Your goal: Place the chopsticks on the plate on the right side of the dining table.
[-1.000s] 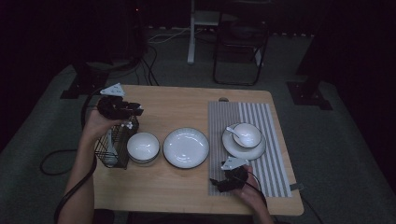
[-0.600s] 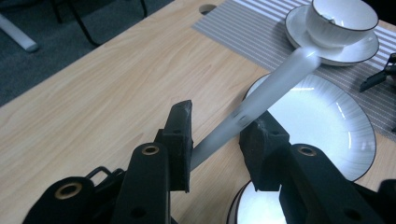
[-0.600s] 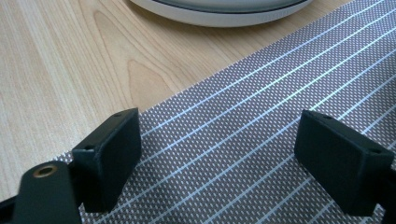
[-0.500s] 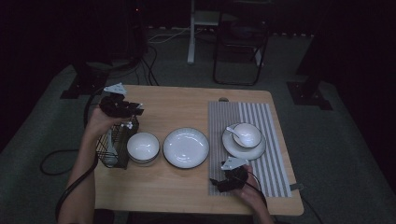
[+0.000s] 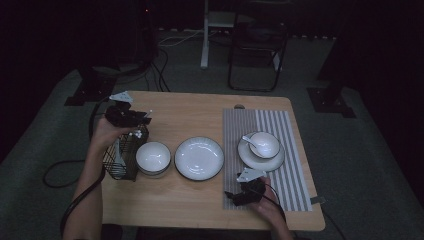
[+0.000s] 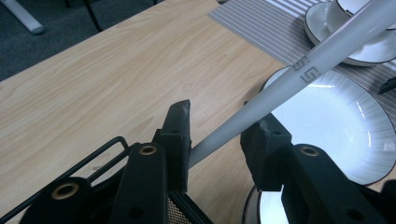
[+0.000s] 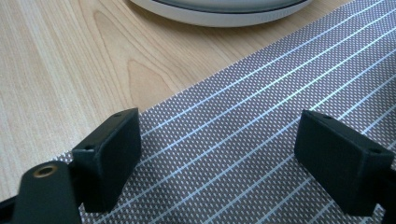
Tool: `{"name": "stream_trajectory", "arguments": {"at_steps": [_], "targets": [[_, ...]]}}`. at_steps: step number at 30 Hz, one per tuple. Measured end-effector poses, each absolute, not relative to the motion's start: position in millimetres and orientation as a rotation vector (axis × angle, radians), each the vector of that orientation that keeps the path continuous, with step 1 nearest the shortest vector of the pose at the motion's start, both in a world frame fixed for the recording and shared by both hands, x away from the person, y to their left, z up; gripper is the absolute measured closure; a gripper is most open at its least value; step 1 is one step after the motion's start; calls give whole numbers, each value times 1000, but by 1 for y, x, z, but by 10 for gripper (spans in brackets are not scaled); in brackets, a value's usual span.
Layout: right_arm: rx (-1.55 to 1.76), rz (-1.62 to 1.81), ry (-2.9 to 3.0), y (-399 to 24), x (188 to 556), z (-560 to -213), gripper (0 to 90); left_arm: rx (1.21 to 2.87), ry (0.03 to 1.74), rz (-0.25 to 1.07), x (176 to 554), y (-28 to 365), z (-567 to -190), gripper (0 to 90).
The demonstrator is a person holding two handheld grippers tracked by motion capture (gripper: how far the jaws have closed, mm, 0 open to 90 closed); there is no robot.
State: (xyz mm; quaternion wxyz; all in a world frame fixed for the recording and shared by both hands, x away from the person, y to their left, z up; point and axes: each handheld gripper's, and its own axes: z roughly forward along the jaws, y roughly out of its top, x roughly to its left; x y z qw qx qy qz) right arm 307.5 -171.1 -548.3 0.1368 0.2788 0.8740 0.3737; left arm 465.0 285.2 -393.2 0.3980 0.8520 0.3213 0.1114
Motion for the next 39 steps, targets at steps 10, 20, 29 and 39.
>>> {"name": "stream_trajectory", "arguments": {"at_steps": [10,20,29,39], "targets": [[808,1082,2530,-171,307,-548,148,2140,814,389,462,285,-388,747],[809,1082,2531,-171,308,-548,148,2094,830,491,459,289,-378,833],[808,1082,2530,-171,308,-548,148,2066,848,529,455,296,-375,844],[807,1081,2529,-171,307,-548,148,2049,823,552,452,293,-364,845]]}}
